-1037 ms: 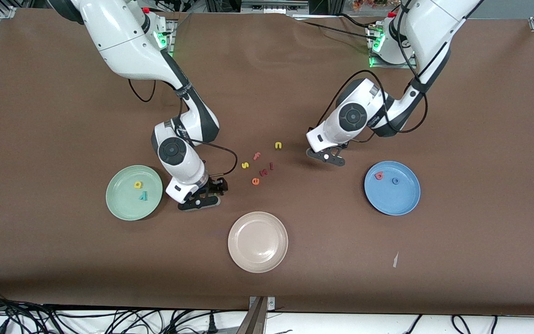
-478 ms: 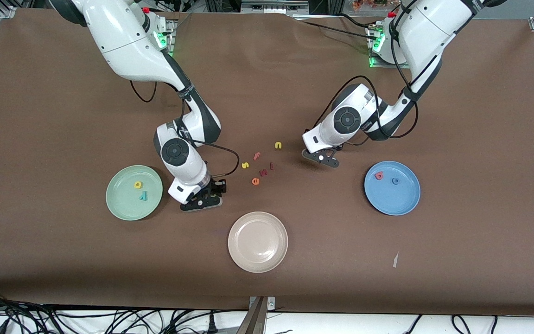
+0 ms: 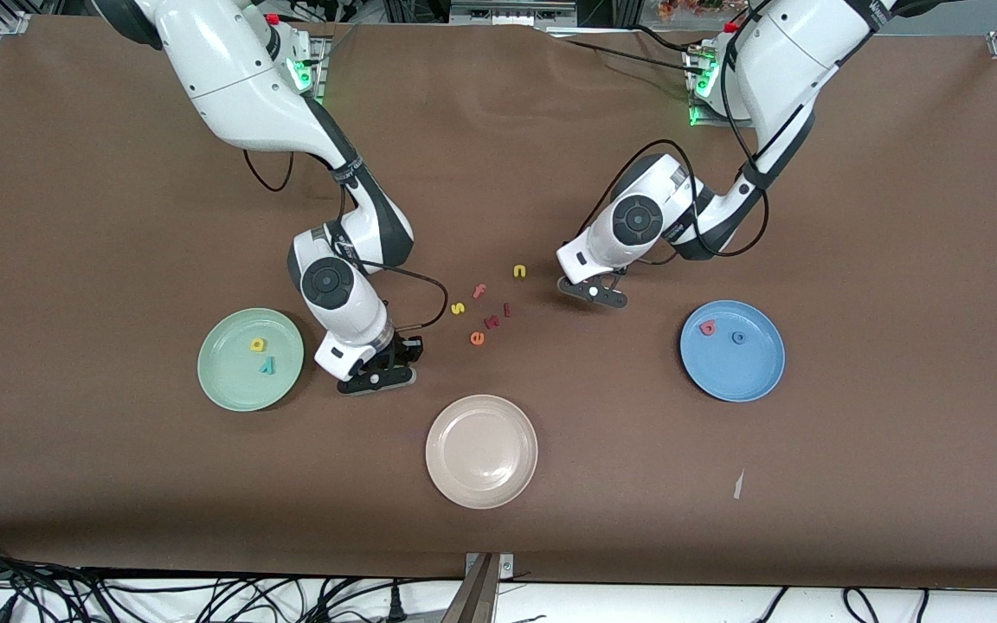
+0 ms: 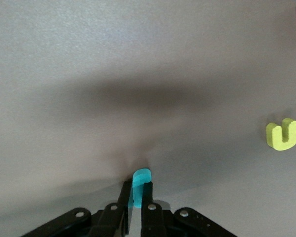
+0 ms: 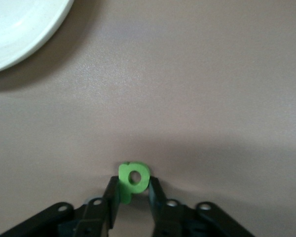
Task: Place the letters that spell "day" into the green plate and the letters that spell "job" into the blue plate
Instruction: 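Place the green p on the green plate while the left gripper places the r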
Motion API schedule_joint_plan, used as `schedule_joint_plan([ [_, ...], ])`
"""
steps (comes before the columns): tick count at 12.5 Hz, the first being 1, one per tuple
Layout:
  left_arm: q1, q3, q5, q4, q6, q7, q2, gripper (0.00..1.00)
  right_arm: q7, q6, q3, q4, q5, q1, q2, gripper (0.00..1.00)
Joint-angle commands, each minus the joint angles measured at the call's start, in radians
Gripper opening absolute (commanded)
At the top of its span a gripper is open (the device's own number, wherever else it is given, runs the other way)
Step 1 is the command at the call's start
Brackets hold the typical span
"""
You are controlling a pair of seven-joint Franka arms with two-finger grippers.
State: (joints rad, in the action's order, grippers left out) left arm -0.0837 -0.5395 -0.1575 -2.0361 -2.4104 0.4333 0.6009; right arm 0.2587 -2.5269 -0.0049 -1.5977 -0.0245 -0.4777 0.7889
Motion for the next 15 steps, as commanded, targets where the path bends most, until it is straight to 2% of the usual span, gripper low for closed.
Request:
schedule_joint_plan([
  [1, 0.013, 0.006, -0.027, 0.026, 0.068, 0.019, -0.039, 0.0, -0.009, -0.001, -0.02, 0.013, 0.006, -0.009, 0.023, 0.2],
  [4, 0.021, 0.012, -0.045, 0.162, 0.34, 0.012, -0.087, 0.0, -0.086, 0.045, -0.018, -0.01, 0.009, 0.04, -0.049, 0.2],
  [6, 0.033, 0.012, -0.198, 0.244, 0.469, -0.03, -0.085, 0.0, -0.227, 0.123, -0.017, -0.077, 0.006, 0.114, -0.156, 0.2],
  [7, 0.056, 0.012, -0.244, 0.267, 0.485, -0.082, -0.085, 0.0, -0.298, 0.146, -0.01, -0.121, 0.006, 0.157, -0.21, 0.2],
  [11, 0.227, 0.012, -0.255, 0.382, 0.482, -0.458, -0.044, 0.0, -0.502, 0.244, -0.007, -0.269, 0.006, 0.284, -0.393, 0.24],
  [12, 0.251, 0.013, -0.257, 0.426, 0.481, -0.517, -0.003, 0.0, -0.522, 0.244, -0.007, -0.333, 0.006, 0.31, -0.433, 0.42],
  [13, 0.266, 0.019, -0.258, 0.468, 0.473, -0.539, 0.04, 0.0, -0.523, 0.223, -0.007, -0.399, 0.005, 0.323, -0.465, 0.73],
  [15, 0.282, 0.05, -0.249, 0.523, 0.456, -0.573, 0.123, 0.0, -0.512, 0.212, -0.007, -0.455, -0.001, 0.323, -0.511, 1.0],
])
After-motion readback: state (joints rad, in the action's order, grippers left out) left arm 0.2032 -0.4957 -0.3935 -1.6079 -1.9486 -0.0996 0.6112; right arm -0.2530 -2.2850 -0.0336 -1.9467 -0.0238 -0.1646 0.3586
